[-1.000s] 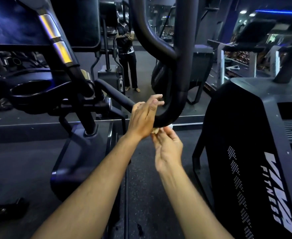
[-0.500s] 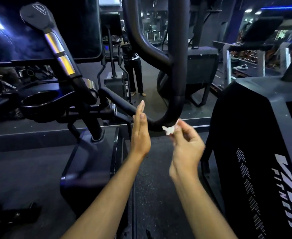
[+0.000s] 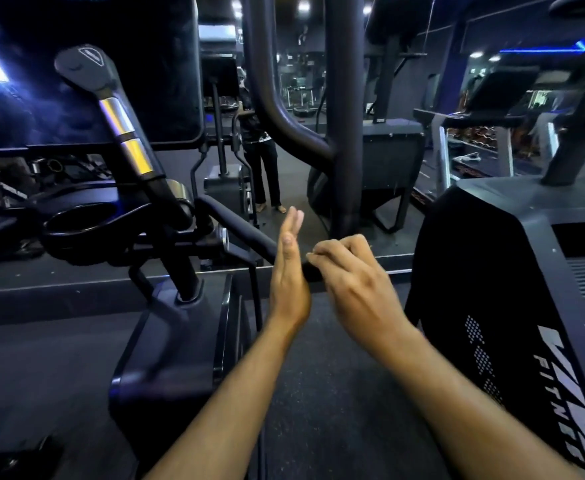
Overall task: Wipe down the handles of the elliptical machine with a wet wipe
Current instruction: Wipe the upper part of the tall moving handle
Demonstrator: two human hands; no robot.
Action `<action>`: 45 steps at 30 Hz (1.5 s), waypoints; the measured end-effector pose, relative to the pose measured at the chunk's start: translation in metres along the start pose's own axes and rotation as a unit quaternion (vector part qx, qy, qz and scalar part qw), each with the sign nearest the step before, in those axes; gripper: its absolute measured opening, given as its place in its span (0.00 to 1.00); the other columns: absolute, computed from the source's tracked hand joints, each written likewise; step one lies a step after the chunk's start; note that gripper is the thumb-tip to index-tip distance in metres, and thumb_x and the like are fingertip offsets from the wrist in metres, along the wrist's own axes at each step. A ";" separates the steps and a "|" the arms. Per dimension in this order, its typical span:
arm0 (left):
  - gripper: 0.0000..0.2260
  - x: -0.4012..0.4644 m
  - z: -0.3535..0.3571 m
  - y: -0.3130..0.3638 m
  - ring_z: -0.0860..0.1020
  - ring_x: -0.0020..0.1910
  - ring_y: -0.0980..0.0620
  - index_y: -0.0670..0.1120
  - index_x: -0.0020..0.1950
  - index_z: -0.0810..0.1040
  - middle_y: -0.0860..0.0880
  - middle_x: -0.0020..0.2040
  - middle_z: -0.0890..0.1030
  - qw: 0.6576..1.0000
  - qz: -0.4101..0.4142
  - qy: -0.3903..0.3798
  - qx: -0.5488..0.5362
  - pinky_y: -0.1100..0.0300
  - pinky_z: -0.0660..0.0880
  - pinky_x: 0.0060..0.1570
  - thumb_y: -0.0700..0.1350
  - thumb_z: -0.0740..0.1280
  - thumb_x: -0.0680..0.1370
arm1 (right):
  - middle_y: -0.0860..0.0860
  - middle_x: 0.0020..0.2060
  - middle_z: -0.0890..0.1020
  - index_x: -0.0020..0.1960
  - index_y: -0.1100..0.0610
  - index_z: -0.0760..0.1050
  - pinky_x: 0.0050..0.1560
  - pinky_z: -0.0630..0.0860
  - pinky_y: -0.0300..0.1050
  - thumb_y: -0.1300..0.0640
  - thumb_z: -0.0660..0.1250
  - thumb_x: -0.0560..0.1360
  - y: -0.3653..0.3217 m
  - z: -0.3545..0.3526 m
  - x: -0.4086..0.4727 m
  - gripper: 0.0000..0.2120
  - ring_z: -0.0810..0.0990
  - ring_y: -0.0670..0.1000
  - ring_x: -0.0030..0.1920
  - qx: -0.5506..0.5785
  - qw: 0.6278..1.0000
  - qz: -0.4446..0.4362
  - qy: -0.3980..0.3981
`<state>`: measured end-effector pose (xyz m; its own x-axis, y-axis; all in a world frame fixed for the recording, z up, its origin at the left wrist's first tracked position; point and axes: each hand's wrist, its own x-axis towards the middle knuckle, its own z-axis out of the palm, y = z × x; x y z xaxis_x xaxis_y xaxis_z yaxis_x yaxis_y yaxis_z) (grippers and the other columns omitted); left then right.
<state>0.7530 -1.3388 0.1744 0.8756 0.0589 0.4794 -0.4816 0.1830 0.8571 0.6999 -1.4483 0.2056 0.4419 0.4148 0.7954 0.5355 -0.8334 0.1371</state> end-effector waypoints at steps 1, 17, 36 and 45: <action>0.27 0.000 -0.007 -0.004 0.64 0.79 0.61 0.53 0.82 0.63 0.54 0.79 0.70 1.000 -0.006 0.015 0.005 0.63 0.58 0.78 0.60 0.48 0.84 | 0.56 0.50 0.79 0.54 0.65 0.80 0.49 0.76 0.53 0.69 0.60 0.75 0.002 -0.011 0.006 0.13 0.73 0.56 0.48 -0.035 0.997 -0.032 -0.055; 0.29 -0.016 -0.049 -0.032 0.66 0.78 0.62 0.51 0.82 0.64 0.55 0.78 0.70 0.994 -0.045 0.094 0.017 0.76 0.60 0.71 0.60 0.45 0.84 | 0.67 0.57 0.78 0.62 0.69 0.74 0.64 0.72 0.62 0.66 0.42 0.77 -0.015 -0.002 0.030 0.25 0.75 0.66 0.58 -0.276 0.862 -0.259 -0.337; 0.28 -0.009 0.007 0.014 0.65 0.79 0.59 0.48 0.81 0.63 0.51 0.79 0.69 0.998 0.053 0.015 0.007 0.65 0.58 0.78 0.59 0.47 0.85 | 0.58 0.57 0.81 0.61 0.65 0.81 0.61 0.78 0.49 0.65 0.62 0.83 0.081 -0.054 0.025 0.11 0.81 0.57 0.57 0.070 0.994 -0.065 0.042; 0.23 -0.004 0.041 0.011 0.62 0.81 0.56 0.55 0.80 0.61 0.51 0.81 0.67 0.995 0.099 0.033 -0.003 0.46 0.54 0.83 0.57 0.47 0.86 | 0.39 0.49 0.85 0.55 0.47 0.82 0.54 0.78 0.40 0.64 0.60 0.84 -0.017 0.020 -0.004 0.16 0.82 0.37 0.51 0.503 0.683 0.504 0.166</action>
<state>0.7425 -1.3777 0.1896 0.7640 0.1594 0.6252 -0.6451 0.1677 0.7455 0.7041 -1.4285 0.1885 0.8522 -0.4289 0.2996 0.3771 0.1066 -0.9200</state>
